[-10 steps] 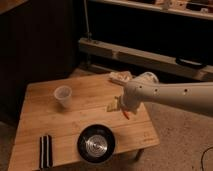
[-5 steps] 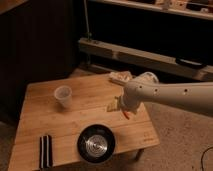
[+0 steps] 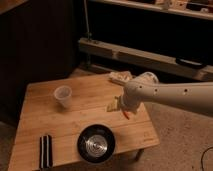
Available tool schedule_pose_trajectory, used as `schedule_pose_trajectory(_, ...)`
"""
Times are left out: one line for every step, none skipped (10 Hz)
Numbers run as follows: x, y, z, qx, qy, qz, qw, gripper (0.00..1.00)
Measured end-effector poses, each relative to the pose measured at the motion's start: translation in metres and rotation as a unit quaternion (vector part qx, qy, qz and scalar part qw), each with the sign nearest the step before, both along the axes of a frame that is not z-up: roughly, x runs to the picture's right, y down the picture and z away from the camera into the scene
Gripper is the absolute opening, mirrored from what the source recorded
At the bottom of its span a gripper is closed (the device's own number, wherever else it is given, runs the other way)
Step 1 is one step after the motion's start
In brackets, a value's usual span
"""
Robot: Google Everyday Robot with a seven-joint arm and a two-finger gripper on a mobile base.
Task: Drag the ceramic bowl in a circle
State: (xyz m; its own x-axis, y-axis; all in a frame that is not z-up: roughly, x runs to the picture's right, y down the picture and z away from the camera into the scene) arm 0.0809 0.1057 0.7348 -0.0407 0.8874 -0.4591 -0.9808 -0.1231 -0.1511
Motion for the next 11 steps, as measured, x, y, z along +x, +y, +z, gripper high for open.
schedule_pose_trajectory(0.0,0.0,0.0,0.0,0.001,0.0,1.0,0.8)
schedule_pose_trajectory(0.001,0.0,0.001,0.005,0.005,-0.005,1.0,0.8)
schedule_pose_trajectory(-0.003,0.003,-0.001,0.02,0.002,-0.017,0.9996,0.8)
schedule_pose_trajectory(-0.004,0.016,-0.005,0.029,-0.004,-0.028,0.9992,0.8)
schedule_pose_trajectory(0.0,0.029,-0.011,0.024,-0.009,-0.027,0.9993,0.8)
schedule_pose_trajectory(0.0,0.043,-0.018,0.015,-0.021,-0.024,0.9994,0.8)
schedule_pose_trajectory(0.0,0.067,-0.029,-0.001,-0.039,-0.017,0.9991,0.8)
schedule_pose_trajectory(0.0,0.08,-0.031,-0.009,-0.047,-0.012,0.9988,0.8)
schedule_pose_trajectory(-0.003,0.095,-0.026,-0.022,-0.062,-0.004,0.9979,0.8)
schedule_pose_trajectory(-0.007,0.111,-0.014,-0.037,-0.075,0.002,0.9965,0.8)
schedule_pose_trajectory(-0.015,0.126,-0.004,-0.05,-0.087,0.005,0.9949,0.8)
